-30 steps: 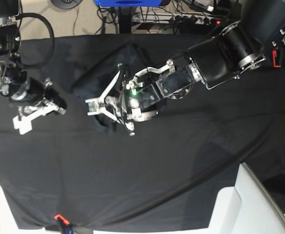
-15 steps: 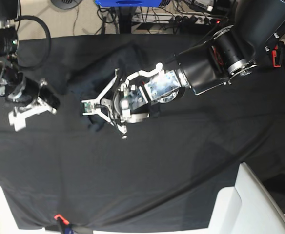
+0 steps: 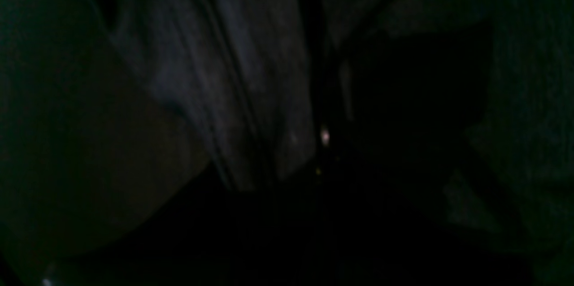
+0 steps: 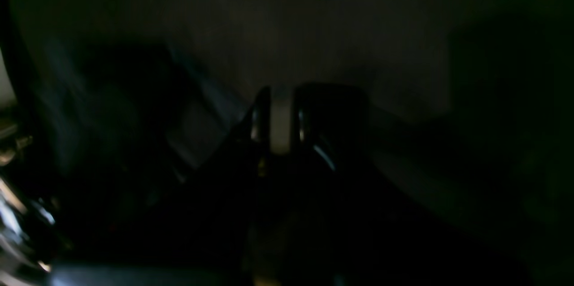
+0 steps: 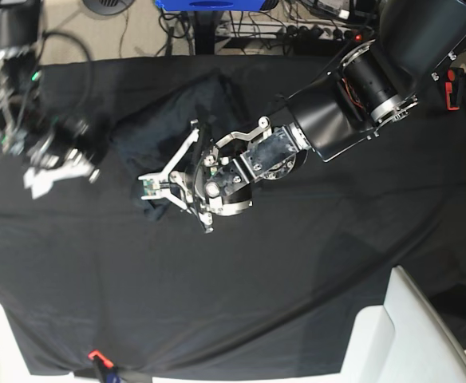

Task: Fold the T-shirt properly
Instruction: 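Fold the lifted side with the left gripper across toward the right gripper, then press the folded fabric down with the left gripper and release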

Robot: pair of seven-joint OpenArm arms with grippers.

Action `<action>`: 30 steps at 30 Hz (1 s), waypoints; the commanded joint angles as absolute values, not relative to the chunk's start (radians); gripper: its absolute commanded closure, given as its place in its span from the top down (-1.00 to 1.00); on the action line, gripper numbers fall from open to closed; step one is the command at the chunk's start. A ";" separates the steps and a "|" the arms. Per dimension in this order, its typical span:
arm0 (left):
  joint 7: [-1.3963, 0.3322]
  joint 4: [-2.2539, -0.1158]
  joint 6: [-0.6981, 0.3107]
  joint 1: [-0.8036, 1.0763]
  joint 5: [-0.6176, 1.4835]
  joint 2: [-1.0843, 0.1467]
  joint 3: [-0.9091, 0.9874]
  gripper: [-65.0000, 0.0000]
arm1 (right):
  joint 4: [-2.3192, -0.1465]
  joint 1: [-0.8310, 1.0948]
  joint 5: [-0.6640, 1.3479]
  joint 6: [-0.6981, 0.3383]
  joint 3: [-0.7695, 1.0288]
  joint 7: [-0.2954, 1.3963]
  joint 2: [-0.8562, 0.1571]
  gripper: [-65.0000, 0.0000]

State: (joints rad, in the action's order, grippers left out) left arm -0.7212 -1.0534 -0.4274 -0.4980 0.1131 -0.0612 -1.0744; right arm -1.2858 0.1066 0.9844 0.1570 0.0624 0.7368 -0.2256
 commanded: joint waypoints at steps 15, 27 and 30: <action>-0.707 -1.064 -0.429 -0.536 0.114 -0.016 -1.069 -1.00 | -1.349 0.193 0.992 0.153 0.061 0.728 -0.194 -0.94; -0.636 -0.983 -0.429 -0.527 0.116 0.013 -1.069 -1.00 | -1.443 0.248 0.993 0.154 0.070 0.785 -0.159 -0.94; -0.613 -0.972 -0.429 -0.527 0.119 0.019 -1.072 -1.00 | -1.443 0.255 0.993 0.154 0.068 0.786 -0.159 -0.94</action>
State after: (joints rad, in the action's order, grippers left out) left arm -0.6342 -0.9596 -0.4301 -0.5037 0.1116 0.0055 -1.0752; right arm -1.4269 0.2584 0.9771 0.1608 0.0647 0.7860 -0.1513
